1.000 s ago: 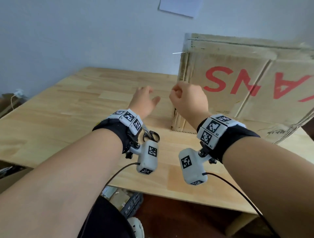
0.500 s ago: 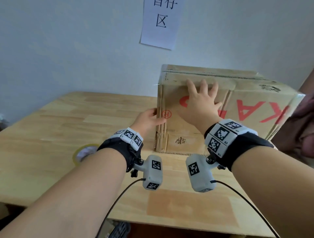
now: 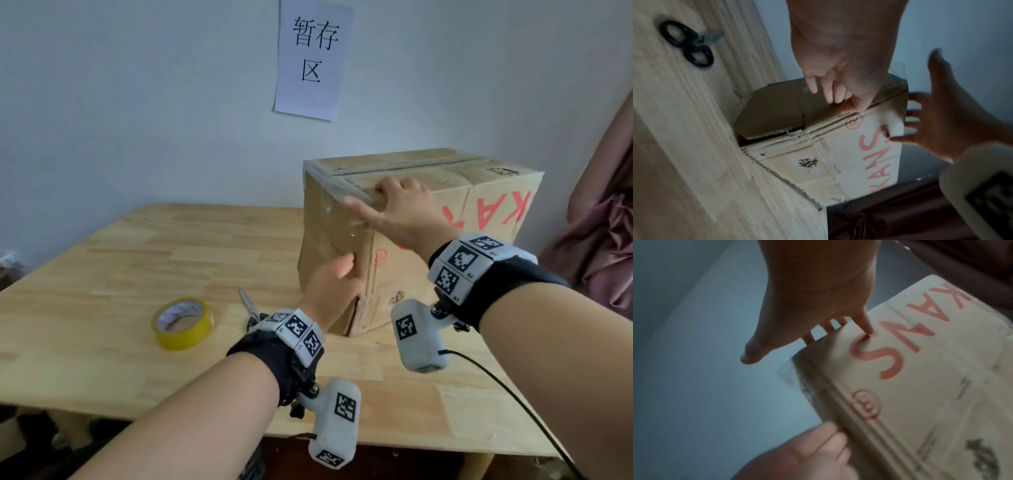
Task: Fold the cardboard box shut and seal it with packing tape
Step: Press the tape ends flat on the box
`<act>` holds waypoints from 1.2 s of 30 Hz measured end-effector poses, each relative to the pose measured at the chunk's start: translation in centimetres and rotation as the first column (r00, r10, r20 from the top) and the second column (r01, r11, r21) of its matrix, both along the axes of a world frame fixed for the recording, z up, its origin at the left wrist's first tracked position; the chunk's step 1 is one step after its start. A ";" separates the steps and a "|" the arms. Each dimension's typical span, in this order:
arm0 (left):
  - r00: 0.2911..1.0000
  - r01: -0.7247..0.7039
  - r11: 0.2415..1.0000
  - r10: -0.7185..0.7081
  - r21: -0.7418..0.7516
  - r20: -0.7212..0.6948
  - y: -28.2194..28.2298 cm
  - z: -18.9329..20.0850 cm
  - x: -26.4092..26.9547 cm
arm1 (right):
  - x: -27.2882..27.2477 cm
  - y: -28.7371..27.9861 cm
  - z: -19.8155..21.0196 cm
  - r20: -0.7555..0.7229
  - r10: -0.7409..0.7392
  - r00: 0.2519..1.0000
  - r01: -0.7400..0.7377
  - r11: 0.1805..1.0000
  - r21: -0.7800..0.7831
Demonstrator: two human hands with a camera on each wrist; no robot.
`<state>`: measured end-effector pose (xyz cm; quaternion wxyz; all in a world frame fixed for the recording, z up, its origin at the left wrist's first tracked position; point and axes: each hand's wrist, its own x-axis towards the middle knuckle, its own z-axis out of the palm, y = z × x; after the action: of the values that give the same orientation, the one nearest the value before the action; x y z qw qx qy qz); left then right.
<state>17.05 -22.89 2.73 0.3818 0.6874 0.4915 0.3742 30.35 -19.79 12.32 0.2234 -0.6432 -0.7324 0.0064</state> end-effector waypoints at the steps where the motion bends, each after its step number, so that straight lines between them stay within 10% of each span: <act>1: 0.998 0.047 0.999 -0.047 0.001 -0.036 -0.4 0.2 0.4 | -0.7 -0.3 0.1 0.056 -0.014 0.998 0.014 1.000 0.000; 7: 0.914 0.006 0.998 0.019 0.058 -0.406 1.1 1.4 -1.6 | -3.5 -2.0 0.3 0.201 -0.162 0.966 0.151 0.986 0.071; 15: 0.891 -0.128 0.970 0.204 0.207 -0.405 2.9 4.3 -6.1 | -3.8 -0.9 -0.4 0.120 -0.196 0.973 0.190 0.980 0.063; 36: 0.564 -0.024 0.896 0.379 0.444 -0.734 6.4 9.1 -4.2 | 3.5 -1.7 -1.3 0.145 0.216 0.966 -0.245 0.942 0.229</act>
<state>12.86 -16.46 11.83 -0.0717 0.7795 0.6033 0.1527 33.85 -21.53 11.03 0.2554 -0.5196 -0.8097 -0.0957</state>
